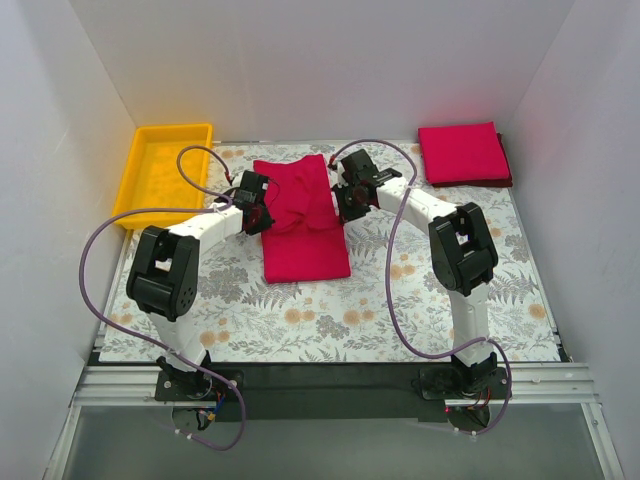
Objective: Fold and stack the t-shirts
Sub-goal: Fold the tshirt
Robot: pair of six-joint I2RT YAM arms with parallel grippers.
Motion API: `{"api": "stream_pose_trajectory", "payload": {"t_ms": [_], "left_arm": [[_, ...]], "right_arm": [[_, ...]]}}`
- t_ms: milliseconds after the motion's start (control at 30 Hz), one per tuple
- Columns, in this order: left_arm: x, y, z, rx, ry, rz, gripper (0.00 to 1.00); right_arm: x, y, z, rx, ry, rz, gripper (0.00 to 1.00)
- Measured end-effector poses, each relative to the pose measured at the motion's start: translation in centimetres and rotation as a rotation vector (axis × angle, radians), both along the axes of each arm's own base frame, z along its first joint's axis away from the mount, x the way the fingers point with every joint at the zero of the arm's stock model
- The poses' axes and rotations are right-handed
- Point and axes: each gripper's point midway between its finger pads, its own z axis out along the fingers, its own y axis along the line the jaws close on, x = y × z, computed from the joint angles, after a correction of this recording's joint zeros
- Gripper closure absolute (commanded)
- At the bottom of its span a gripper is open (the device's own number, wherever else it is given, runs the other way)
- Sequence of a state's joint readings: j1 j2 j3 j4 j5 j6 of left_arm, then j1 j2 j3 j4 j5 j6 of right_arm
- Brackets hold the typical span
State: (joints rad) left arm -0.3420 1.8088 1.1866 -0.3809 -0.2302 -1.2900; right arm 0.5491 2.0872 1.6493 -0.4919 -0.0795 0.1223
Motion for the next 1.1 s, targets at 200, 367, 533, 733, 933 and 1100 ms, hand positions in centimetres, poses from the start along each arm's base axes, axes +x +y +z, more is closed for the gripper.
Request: {"api": "stream_pose_trajectory", "payload": {"t_ms": [200,367,533,733,933,1100], "left_arm": [[0.1,0.3,0.0,0.012,-0.006,0.011,1.0],[0.6,0.3,-0.3,0.015,-0.004,0.018,1.0],[1.3,0.2,-1.8,0.023,0.015,0.021,1.0],[1.4,0.4,-2.4,0.033,0.02,0.035,1.0],[1.5,0.6,-2.2,0.042,0.01,0.051,1.0],[1.7,0.9,-1.9,0.051,0.0,0.063,1.0]], "right_arm": [[0.8,0.3,0.9,0.014,-0.03,-0.002,0.99],[1.3,0.3,0.6,0.015,-0.043,-0.004,0.99],[1.8,0.2,-1.2,-0.008,-0.037,-0.006,0.99],[2.1,0.2,-2.2,-0.02,-0.038,0.0,0.99],[2.8,0.4,-1.8,-0.012,-0.07,-0.004,0.99],[3.1,0.6,-1.6,-0.003,-0.086,-0.004,0.99]]}}
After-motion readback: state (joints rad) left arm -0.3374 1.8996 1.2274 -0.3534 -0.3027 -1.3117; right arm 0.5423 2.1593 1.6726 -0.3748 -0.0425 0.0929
